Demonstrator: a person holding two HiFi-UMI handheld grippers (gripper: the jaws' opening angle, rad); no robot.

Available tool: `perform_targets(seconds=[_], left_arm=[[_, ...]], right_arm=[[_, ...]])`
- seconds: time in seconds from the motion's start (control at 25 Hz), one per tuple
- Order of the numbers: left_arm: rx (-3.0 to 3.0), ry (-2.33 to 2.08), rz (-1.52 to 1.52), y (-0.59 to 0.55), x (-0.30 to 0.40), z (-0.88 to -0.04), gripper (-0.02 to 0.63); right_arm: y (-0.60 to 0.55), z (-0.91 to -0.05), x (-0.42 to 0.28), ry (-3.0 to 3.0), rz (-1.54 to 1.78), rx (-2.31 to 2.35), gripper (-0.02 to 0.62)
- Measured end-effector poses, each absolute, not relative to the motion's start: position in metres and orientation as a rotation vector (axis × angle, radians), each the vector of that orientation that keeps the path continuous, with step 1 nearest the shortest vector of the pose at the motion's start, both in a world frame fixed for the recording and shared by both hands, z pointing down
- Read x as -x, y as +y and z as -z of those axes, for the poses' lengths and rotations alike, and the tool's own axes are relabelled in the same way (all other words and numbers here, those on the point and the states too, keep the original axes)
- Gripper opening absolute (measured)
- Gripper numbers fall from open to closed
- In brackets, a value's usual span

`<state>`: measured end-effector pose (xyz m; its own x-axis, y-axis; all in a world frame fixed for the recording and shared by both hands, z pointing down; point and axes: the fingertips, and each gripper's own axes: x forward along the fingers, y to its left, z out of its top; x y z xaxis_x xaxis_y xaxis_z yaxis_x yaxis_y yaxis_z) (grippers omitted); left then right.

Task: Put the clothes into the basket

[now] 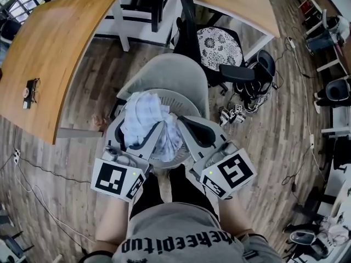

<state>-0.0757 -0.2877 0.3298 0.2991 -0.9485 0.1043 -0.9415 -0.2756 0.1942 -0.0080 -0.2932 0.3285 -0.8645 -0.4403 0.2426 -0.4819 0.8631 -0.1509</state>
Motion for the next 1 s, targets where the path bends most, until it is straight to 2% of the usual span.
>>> perform_targets(seconds=[1.0], left_arm=[[-2.072,-1.844,-0.045,-0.302,0.066,-0.403,0.275]], right_arm=[[-0.323,-0.399,0.01,-2.754,-0.427,-0.411,0.009]])
